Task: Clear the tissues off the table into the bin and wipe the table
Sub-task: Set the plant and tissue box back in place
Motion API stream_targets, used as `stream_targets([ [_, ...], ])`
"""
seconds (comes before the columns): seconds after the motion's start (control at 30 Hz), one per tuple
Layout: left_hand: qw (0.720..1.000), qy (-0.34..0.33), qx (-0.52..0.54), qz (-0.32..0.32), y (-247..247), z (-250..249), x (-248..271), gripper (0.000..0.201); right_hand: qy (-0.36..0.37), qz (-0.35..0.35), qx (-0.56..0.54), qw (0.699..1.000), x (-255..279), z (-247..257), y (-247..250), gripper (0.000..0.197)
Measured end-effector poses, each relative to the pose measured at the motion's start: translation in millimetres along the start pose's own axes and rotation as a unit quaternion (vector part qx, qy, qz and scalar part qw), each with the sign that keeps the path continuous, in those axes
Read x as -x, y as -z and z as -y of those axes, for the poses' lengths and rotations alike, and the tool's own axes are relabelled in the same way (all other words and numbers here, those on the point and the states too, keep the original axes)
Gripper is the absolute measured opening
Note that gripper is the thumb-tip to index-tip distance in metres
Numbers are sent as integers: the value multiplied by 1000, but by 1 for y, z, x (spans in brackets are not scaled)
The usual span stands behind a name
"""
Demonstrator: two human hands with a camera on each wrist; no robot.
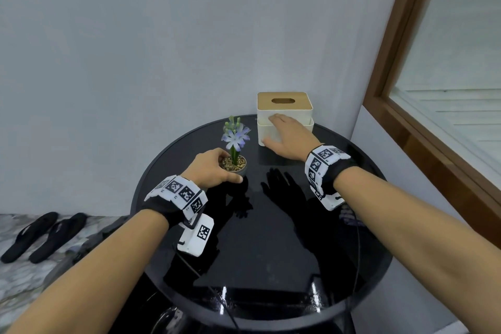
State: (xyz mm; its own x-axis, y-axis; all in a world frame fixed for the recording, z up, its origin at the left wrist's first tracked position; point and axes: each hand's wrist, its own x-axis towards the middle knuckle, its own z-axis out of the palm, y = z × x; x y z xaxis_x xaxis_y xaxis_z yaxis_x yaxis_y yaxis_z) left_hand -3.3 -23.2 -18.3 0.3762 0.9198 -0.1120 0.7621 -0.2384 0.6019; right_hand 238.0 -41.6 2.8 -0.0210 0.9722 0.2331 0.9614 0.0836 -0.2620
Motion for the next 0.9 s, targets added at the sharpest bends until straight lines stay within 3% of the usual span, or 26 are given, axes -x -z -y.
stream_targets([
  [0.9,999,24,-21,2,-4,-5,9,86,-27,34,-4,999,56,3,11,71],
])
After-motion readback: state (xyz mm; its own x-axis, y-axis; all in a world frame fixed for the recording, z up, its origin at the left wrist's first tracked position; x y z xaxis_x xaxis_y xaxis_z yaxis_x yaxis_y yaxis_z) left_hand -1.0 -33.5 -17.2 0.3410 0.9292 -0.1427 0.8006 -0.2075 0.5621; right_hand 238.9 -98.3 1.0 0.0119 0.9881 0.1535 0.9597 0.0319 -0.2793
